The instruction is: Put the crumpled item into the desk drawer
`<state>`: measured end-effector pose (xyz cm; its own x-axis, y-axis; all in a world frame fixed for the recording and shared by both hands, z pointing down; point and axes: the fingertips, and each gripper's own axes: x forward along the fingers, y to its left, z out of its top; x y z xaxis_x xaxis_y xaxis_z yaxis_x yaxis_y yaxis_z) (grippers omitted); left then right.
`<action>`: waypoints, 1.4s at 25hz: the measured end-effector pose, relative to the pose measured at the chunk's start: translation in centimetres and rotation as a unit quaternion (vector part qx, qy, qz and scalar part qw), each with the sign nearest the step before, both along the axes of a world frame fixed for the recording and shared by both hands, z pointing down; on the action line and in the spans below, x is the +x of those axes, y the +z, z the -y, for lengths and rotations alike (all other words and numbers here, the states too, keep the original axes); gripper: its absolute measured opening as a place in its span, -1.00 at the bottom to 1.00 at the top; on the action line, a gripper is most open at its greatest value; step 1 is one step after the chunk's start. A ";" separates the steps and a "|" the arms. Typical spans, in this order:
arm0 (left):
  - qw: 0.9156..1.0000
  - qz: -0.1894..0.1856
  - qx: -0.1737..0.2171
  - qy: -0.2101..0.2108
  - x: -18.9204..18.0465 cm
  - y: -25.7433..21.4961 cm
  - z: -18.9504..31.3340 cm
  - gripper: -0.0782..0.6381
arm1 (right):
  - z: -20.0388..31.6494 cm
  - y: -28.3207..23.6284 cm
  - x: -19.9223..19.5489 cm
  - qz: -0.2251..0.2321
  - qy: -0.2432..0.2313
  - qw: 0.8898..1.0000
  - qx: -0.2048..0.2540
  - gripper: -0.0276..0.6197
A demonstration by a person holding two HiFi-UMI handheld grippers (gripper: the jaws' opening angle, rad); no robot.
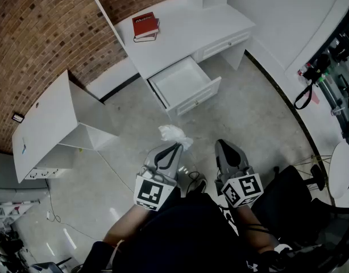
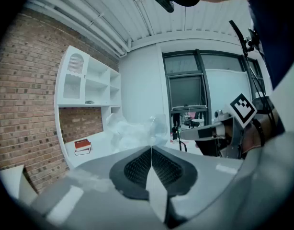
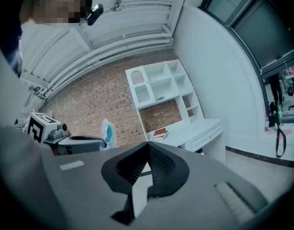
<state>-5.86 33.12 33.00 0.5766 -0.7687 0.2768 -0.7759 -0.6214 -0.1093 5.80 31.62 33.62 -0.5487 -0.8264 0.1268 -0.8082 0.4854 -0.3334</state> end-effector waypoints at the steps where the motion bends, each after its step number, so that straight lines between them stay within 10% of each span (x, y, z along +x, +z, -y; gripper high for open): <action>1: 1.000 0.000 0.000 0.000 -0.4 0.1 -0.2 -0.76 | 0.0 -0.1 -0.3 -0.003 0.002 1.000 0.001 -0.91; 14: 0.998 -0.052 -0.005 -0.029 -5.8 -1.0 1.1 -0.76 | 0.0 -1.3 -4.5 -0.031 0.010 0.999 0.014 -0.91; 35: 0.998 -0.054 0.001 0.042 -13.5 0.6 5.6 -0.76 | 2.0 -1.8 -9.5 -0.063 0.092 0.994 0.008 -0.91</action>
